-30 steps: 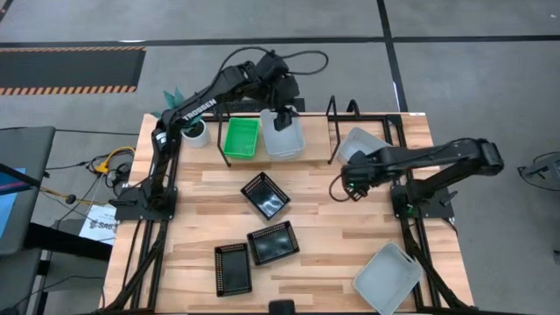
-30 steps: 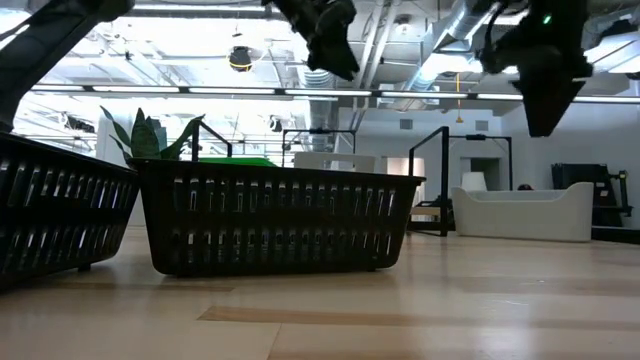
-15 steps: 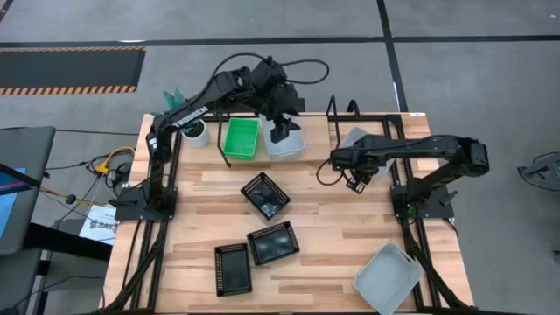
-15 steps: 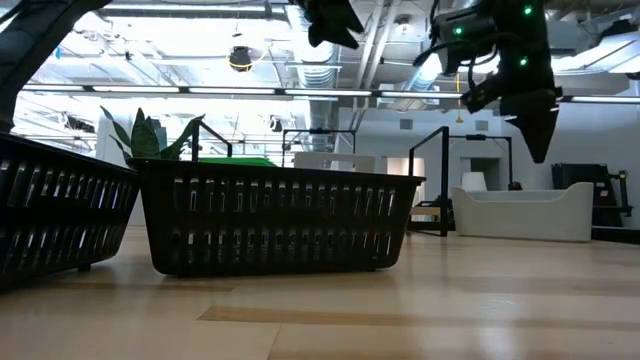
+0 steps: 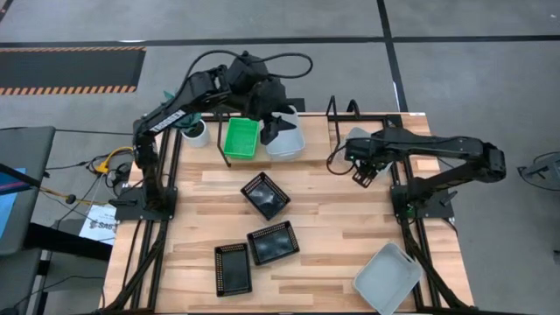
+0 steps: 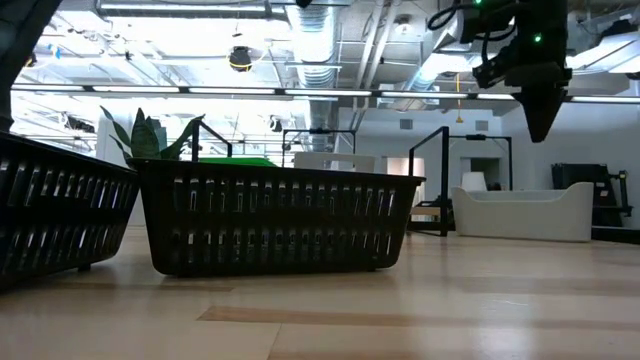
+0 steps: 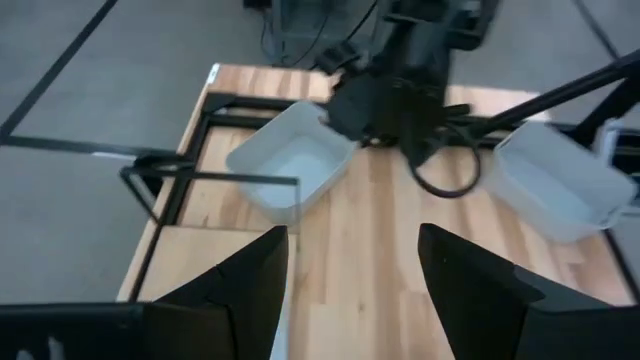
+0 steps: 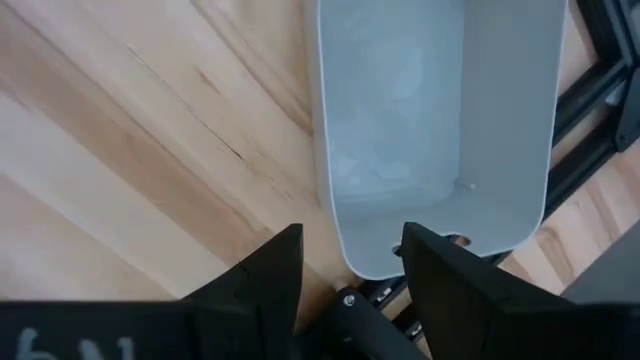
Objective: Stack baskets on shelf by color
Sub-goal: Stack the top gray bin on top of the gray bin on the shelf
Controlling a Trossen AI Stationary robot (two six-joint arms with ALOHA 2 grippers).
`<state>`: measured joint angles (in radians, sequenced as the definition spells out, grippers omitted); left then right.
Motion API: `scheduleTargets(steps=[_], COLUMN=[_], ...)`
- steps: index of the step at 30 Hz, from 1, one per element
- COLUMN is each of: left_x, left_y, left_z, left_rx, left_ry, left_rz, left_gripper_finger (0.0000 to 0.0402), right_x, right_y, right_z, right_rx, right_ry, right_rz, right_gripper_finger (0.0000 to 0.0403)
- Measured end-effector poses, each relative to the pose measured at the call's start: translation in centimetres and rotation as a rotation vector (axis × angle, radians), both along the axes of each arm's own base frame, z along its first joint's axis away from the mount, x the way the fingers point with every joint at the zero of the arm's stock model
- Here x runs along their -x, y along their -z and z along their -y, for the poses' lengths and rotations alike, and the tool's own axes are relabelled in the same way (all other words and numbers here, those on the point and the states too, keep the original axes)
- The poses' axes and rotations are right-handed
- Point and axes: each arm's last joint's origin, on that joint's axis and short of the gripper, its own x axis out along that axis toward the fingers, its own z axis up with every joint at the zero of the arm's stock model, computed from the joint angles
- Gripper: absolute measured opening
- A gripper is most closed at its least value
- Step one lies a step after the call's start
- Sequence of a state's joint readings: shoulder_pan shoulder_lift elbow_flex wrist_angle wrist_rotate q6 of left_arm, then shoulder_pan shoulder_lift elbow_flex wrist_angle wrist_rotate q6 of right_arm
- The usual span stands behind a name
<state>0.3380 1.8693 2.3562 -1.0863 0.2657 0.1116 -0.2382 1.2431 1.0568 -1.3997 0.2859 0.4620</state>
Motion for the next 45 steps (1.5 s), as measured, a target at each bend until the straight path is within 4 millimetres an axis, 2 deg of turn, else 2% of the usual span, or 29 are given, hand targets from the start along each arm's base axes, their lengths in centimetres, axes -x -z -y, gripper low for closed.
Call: scheduleTargets(steps=[6,17,25,28,34,37,45], left_x=[1.8,6.5,9.0,9.5,9.7,9.6,9.6], left_y=[-2.1,-5.1,-6.6,-6.7,-6.4,-6.6,-6.6], left_z=[2.4,5.5,6.9,7.1,7.3,7.3,7.2], left_rx=[0.004,-0.054,-0.068,-0.066,-0.068,-0.079,-0.119], left_ry=[0.035,0.113,0.135,0.141,0.156,0.160,0.142], left_rz=[0.055,0.108,0.156,0.144,0.114,0.128,0.132], left_gripper_finger=[0.0212,0.0212,0.0212,0.0212,0.0212,0.0212,0.0212], right_x=[0.2,0.2,0.1,0.1,1.2,1.9,2.4], right_y=[-0.3,-0.2,-0.1,1.1,6.0,7.7,8.1], right_z=[0.0,0.0,0.0,-0.1,0.1,0.5,1.2], right_rx=[-0.004,-0.051,-0.049,-0.073,-0.144,-0.156,-0.222], right_ry=[-0.073,0.004,0.043,-0.002,-0.076,-0.075,0.035], right_rz=[0.008,0.026,0.039,0.034,-0.043,-0.061,-0.031], right_gripper_finger=[0.0198,0.0200,0.0210,0.0215,0.0217,0.0218,0.0208])
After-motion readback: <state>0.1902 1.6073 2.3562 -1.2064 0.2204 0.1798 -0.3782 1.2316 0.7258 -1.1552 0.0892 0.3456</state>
